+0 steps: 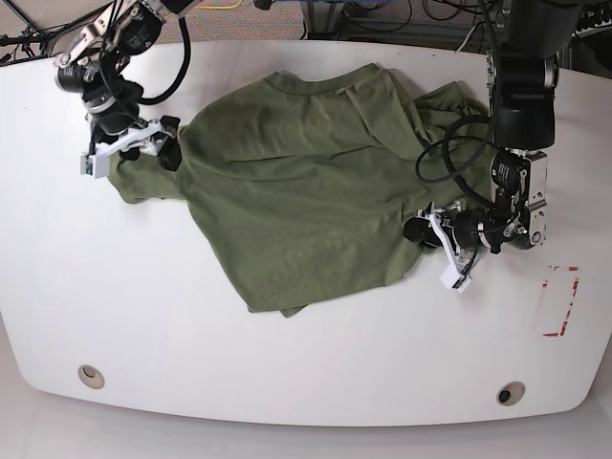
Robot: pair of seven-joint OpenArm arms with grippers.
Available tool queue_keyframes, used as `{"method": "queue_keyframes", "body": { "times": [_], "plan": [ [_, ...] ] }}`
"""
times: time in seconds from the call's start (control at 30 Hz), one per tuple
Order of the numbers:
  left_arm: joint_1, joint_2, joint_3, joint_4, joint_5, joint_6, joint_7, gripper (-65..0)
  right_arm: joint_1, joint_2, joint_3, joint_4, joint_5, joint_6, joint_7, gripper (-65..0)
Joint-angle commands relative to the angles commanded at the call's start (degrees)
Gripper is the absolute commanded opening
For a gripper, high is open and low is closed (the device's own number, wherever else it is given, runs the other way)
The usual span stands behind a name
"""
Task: Fold the T-shirt properly
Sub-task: 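Lift the shirt with both grippers and pull it away from the robot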
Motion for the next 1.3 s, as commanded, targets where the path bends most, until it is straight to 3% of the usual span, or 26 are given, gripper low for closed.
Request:
{"method": "queue_keyframes", "body": {
  "times": [0.1, 0.43, 1.03, 1.23, 1.3],
  "plan": [
    [0.0, 0.0, 0.0, 0.0, 0.0, 0.0, 0.0, -42.4, -0.6, -0.2, 1.4, -0.2, 0.8, -0.7, 0.0, -14.3],
    [0.0, -1.5, 0.0, 0.0, -0.1, 0.0, -0.1, -42.4, 1.5, -0.9, 4.9, -8.3, 0.7, -0.7, 0.0, -16.6],
    [0.0, -1.7, 0.0, 0.0, -0.3, -0.1, 0.1, -42.4, 2.5, -1.1, 3.9, -16.4, 0.7, -0.7, 0.1, -18.1],
    [0.0, -1.8, -0.1, 0.0, -0.3, -0.1, 0.1, -42.4, 2.9, -1.1, 1.3, -17.5, 0.7, -0.7, 0.1, -23.6],
    [0.0, -1.8, -0.1, 0.0, -0.3, -0.1, 0.1, -42.4, 2.9, -1.1, 0.0, -17.4, 0.7, -0.7, 0.1, -28.4]
  ]
}}
